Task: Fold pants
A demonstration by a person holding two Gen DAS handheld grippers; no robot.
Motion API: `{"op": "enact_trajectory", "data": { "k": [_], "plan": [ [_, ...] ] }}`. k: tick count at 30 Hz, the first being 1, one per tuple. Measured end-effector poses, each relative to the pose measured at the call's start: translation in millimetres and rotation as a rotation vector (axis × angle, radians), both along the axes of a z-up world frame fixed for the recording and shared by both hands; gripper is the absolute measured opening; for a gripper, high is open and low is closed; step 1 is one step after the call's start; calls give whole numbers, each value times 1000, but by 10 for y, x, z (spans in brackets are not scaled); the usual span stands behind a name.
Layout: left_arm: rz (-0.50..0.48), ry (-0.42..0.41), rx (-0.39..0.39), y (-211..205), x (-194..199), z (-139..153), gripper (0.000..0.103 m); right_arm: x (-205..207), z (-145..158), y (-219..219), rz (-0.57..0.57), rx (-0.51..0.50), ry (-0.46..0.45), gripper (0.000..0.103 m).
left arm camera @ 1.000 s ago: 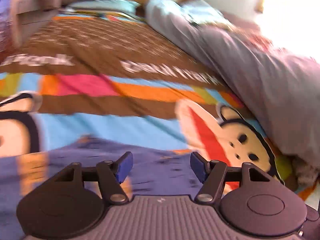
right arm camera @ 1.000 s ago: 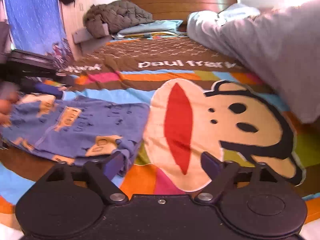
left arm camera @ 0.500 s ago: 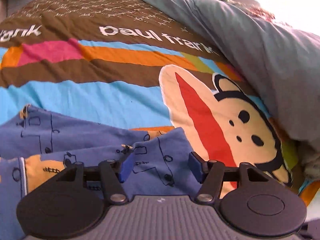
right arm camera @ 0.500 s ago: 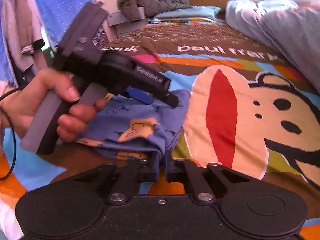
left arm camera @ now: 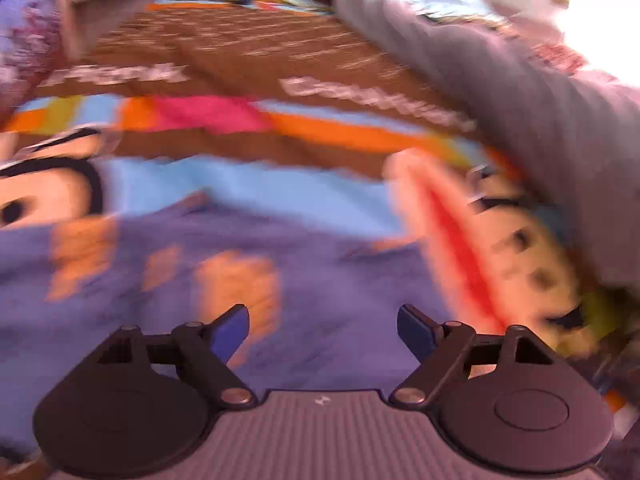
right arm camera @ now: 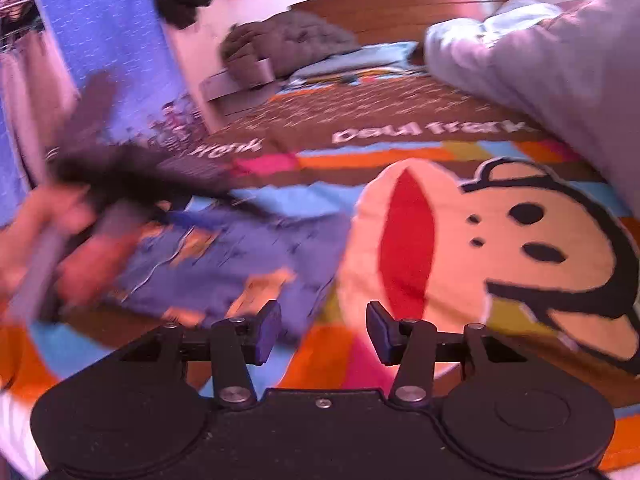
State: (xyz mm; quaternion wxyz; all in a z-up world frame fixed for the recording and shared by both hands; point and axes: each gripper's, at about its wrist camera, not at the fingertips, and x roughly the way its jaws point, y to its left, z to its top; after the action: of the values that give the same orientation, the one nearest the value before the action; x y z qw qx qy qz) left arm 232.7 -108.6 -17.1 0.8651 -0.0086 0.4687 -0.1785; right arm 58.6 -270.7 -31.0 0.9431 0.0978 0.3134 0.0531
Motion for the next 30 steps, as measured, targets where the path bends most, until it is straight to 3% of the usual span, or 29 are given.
{"op": "enact_trajectory", "data": {
  "k": [2, 3, 5, 6, 8, 11, 14, 19, 20, 22, 24, 26, 30],
  "plan": [
    [1, 0, 63, 295, -122, -116, 82, 134, 69, 93, -44, -49, -27, 52],
    [-27, -26, 46, 448, -192, -145, 88, 193, 88, 147, -58, -51, -39, 60],
    [34, -39, 130, 723, -277, -226, 92, 398, 31, 277, -30, -56, 20, 69],
    [26, -49, 112, 853, -313, -254, 93, 510, -49, 369, -24, -117, 100, 67],
    [8, -77, -24, 1128, -408, -250, 93, 615, -224, 488, -31, -260, 213, 69],
    [40, -89, -155, 1345, -437, -282, 94, 492, -76, 438, -110, -310, 191, 72],
    [23, -66, -130, 1319, -359, -264, 96, 494, 107, 525, -153, -392, 152, 82],
    [-34, -81, -21, 1167, -414, -311, 100, 998, 143, 920, -38, -329, 106, 95],
    [-41, -80, -12, 1150, -414, -319, 100, 1139, 69, 959, -7, -321, 149, 93],
    [-52, -77, -8, 1134, -423, -320, 102, 1401, -122, 921, 27, -342, 319, 87],
    [-57, -69, -9, 1135, -408, -330, 102, 1484, -94, 698, -11, -280, 379, 86],
    [-63, -69, 1, 1121, -411, -331, 102, 1478, 115, 474, -86, -226, 372, 88],
    [-69, -72, 18, 1098, -417, -336, 102, 1567, 483, 398, -82, -238, 276, 100]
  ]
}}
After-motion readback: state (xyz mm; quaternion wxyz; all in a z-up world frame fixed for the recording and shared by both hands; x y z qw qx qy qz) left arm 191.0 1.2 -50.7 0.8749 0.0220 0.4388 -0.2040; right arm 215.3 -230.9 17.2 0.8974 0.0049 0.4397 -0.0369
